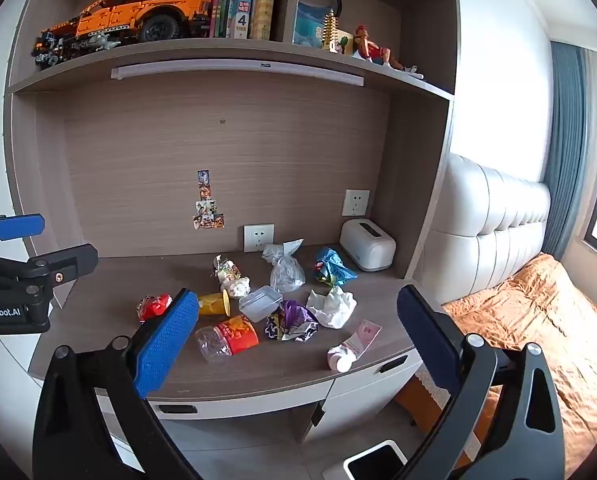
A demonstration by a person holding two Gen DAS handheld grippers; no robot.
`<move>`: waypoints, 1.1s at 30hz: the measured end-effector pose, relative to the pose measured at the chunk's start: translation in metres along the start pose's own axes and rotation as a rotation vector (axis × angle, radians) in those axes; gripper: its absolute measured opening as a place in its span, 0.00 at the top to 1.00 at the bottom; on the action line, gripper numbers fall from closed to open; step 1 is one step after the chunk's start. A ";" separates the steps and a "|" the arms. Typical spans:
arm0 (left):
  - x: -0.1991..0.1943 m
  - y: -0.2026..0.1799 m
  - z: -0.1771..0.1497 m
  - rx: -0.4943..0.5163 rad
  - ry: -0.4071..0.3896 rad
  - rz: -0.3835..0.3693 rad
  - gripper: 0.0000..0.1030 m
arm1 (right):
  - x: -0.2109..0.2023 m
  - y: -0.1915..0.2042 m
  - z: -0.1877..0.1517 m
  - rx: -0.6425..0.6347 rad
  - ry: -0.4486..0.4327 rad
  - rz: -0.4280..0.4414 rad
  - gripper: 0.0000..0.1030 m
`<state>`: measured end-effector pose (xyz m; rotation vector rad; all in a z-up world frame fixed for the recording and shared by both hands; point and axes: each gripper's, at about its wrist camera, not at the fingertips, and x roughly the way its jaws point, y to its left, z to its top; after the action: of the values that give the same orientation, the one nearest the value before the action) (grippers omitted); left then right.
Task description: Collect trash
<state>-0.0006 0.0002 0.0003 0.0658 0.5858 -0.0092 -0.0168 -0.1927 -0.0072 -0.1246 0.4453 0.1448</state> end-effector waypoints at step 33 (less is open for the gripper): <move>-0.001 0.007 -0.004 -0.017 0.018 -0.020 0.04 | -0.003 0.009 0.003 -0.017 0.002 0.013 0.04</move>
<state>-0.0030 0.0071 -0.0019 0.0440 0.6043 -0.0231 -0.0198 -0.1832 -0.0036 -0.1383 0.4470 0.1607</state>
